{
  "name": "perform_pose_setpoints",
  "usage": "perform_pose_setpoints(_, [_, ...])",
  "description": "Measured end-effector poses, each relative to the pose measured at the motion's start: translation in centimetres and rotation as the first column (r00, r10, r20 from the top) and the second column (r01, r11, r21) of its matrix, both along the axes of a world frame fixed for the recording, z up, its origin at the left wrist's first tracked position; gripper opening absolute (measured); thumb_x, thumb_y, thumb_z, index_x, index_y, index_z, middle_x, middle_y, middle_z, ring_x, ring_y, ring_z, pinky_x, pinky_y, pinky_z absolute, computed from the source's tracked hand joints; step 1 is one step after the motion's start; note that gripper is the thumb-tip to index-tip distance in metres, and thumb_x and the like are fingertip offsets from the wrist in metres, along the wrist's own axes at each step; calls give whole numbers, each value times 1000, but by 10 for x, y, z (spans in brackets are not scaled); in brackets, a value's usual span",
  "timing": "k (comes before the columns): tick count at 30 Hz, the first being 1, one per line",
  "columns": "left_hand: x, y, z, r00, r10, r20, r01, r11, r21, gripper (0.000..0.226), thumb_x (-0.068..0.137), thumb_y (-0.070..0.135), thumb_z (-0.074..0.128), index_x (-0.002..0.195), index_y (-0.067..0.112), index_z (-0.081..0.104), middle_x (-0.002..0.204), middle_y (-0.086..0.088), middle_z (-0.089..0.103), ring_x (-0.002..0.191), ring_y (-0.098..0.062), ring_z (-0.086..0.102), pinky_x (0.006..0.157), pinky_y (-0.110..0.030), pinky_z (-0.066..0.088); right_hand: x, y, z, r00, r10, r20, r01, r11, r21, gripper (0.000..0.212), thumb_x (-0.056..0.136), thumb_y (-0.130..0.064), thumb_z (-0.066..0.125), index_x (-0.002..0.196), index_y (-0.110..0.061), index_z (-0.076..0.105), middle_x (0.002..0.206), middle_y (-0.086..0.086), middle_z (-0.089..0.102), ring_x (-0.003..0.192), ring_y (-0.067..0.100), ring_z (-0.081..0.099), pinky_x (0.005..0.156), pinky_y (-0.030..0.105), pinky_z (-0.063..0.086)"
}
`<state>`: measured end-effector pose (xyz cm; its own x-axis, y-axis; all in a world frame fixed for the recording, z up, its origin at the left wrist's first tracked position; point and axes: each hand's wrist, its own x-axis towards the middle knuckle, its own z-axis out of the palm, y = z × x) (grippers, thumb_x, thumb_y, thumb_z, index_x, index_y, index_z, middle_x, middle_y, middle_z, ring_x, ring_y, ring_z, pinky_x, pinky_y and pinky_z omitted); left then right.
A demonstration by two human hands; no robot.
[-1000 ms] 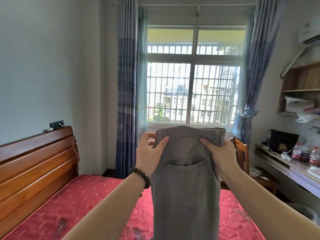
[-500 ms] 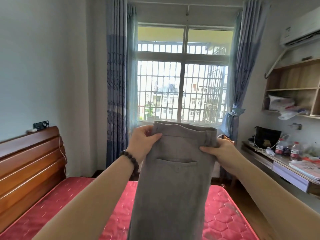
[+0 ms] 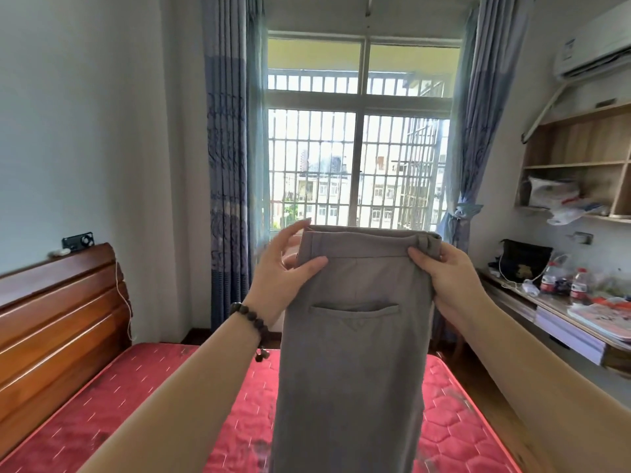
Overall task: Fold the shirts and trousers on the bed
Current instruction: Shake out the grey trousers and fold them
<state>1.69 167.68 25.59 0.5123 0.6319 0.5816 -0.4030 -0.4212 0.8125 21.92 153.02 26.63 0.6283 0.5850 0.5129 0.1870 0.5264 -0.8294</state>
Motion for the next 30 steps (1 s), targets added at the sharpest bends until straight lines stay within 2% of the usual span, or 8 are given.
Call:
perform_pose_setpoints(4, [2,-1,-5,998,58,-13,-56,994,90,47,76,-1,75,116,20,62,104,-4,70,95,-22,68,77,-27,58,-4,-9,5,998,28,-58,-36,990,-136,14,88,-5,62,100,-8,67,90,7,73,85,22,66,74,28,58])
perform_pose_setpoints(6, [5,-5,-6,999,43,6,-43,998,55,59,75,-2,76,123,26,58,99,-10,71,92,-23,69,78,-31,58,0,-27,17,984,-53,170,109,934,-341,19,86,-16,69,104,-13,65,105,10,70,95,24,65,85,35,55])
perform_pose_setpoints(9, [13,-14,-7,998,53,-32,-49,995,91,71,70,6,82,127,36,52,93,-12,71,87,-22,70,80,-37,58,-11,-49,55,573,-139,807,579,766,-279,68,73,-46,77,131,-26,48,130,-16,47,120,4,43,103,28,33])
perform_pose_setpoints(11, [21,-27,-5,992,97,-79,-81,980,181,64,66,14,85,121,33,58,90,-5,72,85,-18,70,81,-40,57,-31,-44,76,360,111,926,611,722,-324,93,67,-55,77,145,-29,33,134,-22,33,126,-1,29,108,28,25])
perform_pose_setpoints(14, [26,-50,1,986,159,-55,-140,956,257,46,64,25,84,107,21,69,88,4,74,84,-10,70,79,-36,57,-44,-28,81,278,378,883,572,673,-468,48,72,-47,78,108,-20,62,102,-8,63,91,9,55,80,28,41])
perform_pose_setpoints(17, [16,-67,-5,987,152,-42,-142,972,187,31,71,23,83,99,17,70,84,1,75,81,-14,71,73,-34,58,-41,-37,74,219,273,937,501,793,-348,26,82,-32,73,80,-9,61,75,3,60,72,14,52,65,26,37])
perform_pose_setpoints(21, [-1,-93,-47,970,-2,-242,20,997,70,30,73,14,82,101,12,69,89,-2,75,83,-16,71,69,-25,57,-37,-74,68,194,16,981,469,877,-107,15,88,-21,65,82,-9,59,73,4,62,72,20,56,67,34,42])
perform_pose_setpoints(30, [-41,-196,-122,897,-70,-436,70,997,-16,12,81,14,74,92,9,74,93,-4,75,86,-16,70,79,-31,57,-50,-183,91,-85,-283,955,641,719,270,12,96,-21,47,99,-10,48,86,15,62,79,37,59,65,40,40])
